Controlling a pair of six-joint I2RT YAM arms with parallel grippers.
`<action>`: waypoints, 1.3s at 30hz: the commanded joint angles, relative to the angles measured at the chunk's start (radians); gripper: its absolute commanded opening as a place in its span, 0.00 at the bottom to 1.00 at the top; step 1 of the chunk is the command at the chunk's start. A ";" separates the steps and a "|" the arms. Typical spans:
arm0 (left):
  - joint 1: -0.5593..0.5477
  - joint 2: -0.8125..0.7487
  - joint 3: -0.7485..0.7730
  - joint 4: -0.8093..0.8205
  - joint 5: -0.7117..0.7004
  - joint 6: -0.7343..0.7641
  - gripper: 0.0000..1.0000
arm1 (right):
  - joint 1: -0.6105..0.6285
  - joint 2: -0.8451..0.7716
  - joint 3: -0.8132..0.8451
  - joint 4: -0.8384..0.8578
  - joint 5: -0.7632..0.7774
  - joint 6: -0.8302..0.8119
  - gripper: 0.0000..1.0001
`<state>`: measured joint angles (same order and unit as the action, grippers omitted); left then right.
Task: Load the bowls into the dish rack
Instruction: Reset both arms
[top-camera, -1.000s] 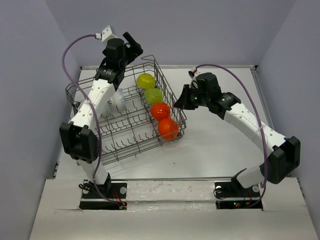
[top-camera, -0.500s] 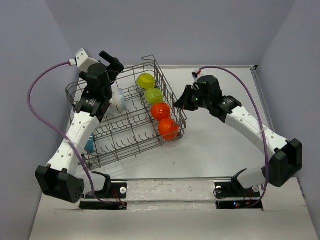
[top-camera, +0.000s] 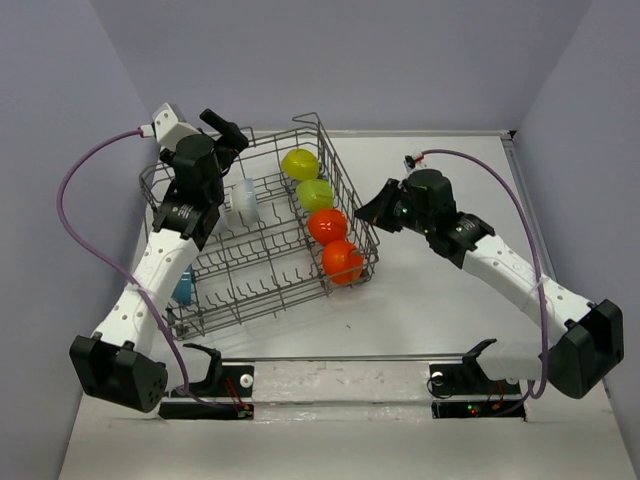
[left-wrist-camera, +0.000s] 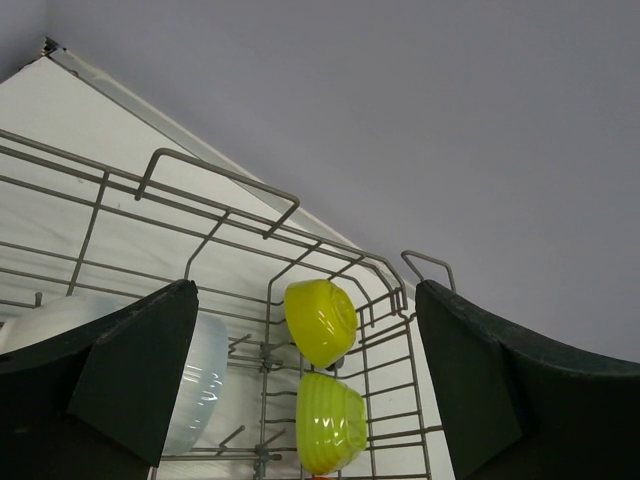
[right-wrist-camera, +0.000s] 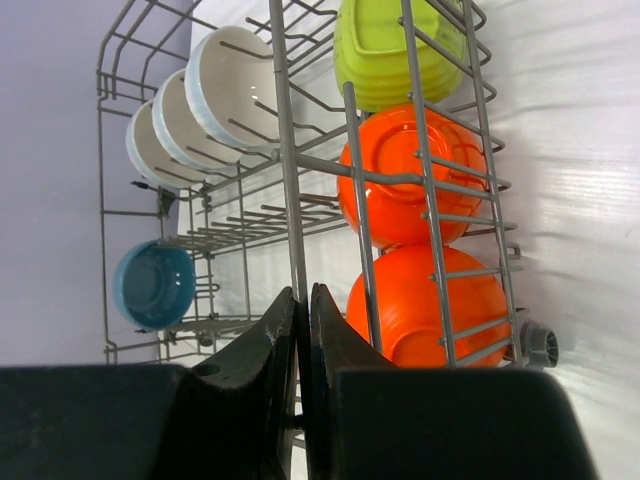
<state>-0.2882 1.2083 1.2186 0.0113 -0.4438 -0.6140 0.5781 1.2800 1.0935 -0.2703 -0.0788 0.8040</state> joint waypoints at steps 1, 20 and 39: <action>0.004 -0.042 -0.005 0.053 0.008 0.025 0.99 | -0.018 -0.050 -0.061 -0.058 0.208 0.118 0.01; 0.003 -0.053 0.009 0.055 0.135 0.039 0.99 | -0.018 -0.096 -0.147 -0.003 0.284 0.208 0.05; 0.003 -0.108 0.058 0.001 0.191 0.060 0.99 | -0.018 -0.096 -0.099 -0.004 0.241 0.153 0.51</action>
<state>-0.2878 1.1412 1.2201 0.0002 -0.2665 -0.5819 0.5823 1.1786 0.9695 -0.2153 0.0666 0.9863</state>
